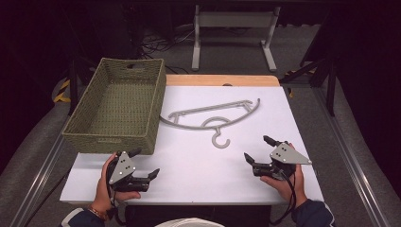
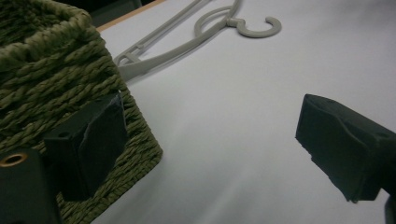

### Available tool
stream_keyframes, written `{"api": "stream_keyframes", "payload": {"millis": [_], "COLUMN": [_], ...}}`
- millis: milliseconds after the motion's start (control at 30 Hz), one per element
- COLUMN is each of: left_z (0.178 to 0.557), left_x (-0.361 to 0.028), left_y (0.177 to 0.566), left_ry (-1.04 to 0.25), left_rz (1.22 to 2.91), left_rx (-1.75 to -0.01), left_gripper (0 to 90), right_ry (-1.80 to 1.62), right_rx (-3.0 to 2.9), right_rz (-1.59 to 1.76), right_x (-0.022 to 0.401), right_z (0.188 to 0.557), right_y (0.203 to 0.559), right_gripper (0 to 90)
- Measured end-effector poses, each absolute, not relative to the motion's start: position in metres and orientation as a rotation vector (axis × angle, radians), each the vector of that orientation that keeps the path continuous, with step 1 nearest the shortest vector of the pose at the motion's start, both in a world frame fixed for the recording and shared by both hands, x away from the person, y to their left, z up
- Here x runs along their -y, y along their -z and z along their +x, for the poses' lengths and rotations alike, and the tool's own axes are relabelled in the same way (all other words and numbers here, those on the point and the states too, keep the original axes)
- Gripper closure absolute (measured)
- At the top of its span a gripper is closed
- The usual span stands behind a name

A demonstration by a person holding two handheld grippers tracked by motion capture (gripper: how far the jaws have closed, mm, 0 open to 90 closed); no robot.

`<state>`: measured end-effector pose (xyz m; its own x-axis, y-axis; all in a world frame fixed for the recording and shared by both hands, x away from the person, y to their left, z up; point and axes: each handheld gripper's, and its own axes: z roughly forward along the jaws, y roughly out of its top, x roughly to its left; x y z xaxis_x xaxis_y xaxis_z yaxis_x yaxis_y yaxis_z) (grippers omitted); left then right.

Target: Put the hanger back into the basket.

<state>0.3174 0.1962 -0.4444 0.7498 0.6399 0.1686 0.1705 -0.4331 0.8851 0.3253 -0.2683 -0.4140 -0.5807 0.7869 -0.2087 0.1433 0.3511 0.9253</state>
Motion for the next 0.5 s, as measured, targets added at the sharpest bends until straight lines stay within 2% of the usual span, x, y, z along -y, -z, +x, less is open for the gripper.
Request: {"api": "stream_keyframes", "payload": {"millis": [400,433,500], "left_z": [0.323,0.324,0.325], "left_x": [-0.175,-0.17,-0.158], "left_y": [0.427,0.424,0.419], "left_ry": [-0.523,-0.525,-0.568], "left_rz": [2.068,2.084,2.102], "left_rx": [-0.478,-0.463,-0.43], "left_gripper": [15.9,19.2,20.2], "right_ry": [-1.242,-1.241,-1.235], "right_rx": [-1.994,-2.004,-2.012], "right_rz": [0.821,0.822,0.82], "right_x": [0.268,0.267,0.267], "right_z": [0.328,0.329,0.329], "right_y": [0.416,0.417,0.417], "right_gripper": [12.8,12.8,12.8]}}
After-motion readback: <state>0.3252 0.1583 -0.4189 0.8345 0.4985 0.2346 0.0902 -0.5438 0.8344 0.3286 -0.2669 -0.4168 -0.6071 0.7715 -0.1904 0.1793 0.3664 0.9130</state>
